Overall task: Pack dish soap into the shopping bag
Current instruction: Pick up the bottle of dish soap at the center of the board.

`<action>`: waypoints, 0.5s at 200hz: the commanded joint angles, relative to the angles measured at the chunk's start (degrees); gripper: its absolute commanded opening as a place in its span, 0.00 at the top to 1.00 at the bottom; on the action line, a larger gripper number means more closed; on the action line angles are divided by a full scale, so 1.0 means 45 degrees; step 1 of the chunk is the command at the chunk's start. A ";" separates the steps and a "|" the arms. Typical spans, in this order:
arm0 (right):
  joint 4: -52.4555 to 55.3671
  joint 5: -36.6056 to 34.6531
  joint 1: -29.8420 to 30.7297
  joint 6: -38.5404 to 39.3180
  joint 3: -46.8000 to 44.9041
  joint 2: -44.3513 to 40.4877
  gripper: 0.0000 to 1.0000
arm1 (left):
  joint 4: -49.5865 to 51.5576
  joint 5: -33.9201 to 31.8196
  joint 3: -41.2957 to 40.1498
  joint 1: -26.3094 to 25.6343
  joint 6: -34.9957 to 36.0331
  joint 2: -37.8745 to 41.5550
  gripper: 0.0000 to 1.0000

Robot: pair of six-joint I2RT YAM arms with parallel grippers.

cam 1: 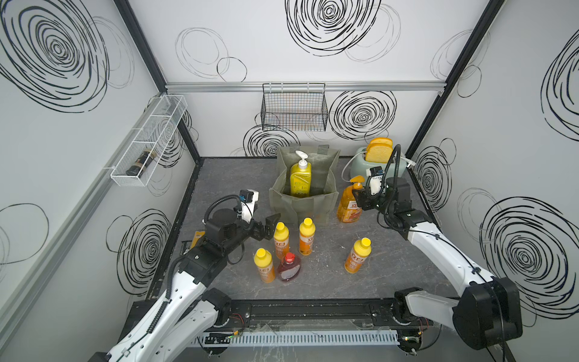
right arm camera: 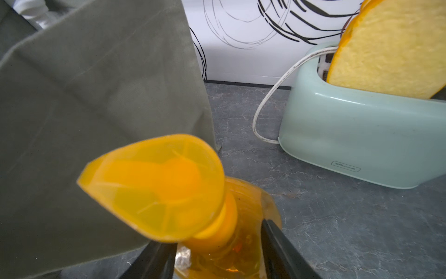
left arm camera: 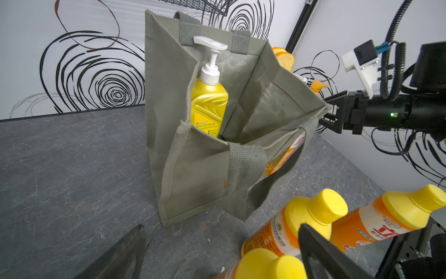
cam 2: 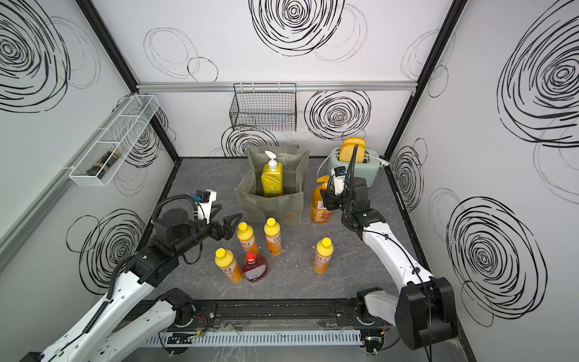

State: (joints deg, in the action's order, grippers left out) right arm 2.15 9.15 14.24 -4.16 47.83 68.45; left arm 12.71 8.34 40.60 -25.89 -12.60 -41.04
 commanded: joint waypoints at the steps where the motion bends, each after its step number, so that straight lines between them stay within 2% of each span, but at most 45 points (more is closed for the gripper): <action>1: -0.0731 0.0277 0.0000 0.0318 -0.0192 0.0119 0.42 | -0.0620 0.0170 0.0024 -0.0019 -0.0052 -0.0014 0.00; 29: -0.0984 0.0392 0.0033 0.0486 -0.0165 0.0519 0.43 | -0.0685 0.0328 0.0970 0.0103 -0.0448 -0.0492 0.00; 65: -0.1171 0.0321 0.0058 0.0573 -0.0088 0.0871 0.44 | -0.0806 -0.0752 0.2669 0.0344 -0.0853 -0.1318 0.00; 86: -0.1113 0.0259 0.0095 0.0646 0.0042 0.0942 0.51 | -0.1081 -0.0367 0.3060 0.0759 -0.1012 -0.2054 0.00; 100: -0.0811 0.0028 0.0221 0.0724 0.0273 0.0874 0.60 | -0.1189 0.0214 0.3170 0.1107 -0.1199 -0.2600 0.00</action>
State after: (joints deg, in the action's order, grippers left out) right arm -2.76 10.11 14.46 -1.63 47.62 71.75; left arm 10.26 7.11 53.39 -23.24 -15.84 -49.08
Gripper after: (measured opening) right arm 0.452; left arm 0.995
